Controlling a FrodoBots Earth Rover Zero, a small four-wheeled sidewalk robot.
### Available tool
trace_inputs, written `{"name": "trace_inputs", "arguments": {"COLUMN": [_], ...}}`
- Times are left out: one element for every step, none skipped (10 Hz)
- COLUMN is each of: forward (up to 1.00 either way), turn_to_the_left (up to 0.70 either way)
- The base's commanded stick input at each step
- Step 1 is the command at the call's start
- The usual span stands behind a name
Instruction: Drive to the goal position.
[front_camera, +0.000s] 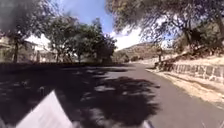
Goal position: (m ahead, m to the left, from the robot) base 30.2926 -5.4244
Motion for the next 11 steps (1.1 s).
{"name": "trace_inputs", "arguments": {"forward": [0.7, 0.7, 0.7, 0.7, 0.7, 0.7, 0.7, 0.7, 0.7, 0.7, 0.7], "turn_to_the_left": [0.0, -0.14, -0.26, -0.35, -0.35, -0.35, -0.35, -0.35, -0.35, -0.23, 0.0]}}
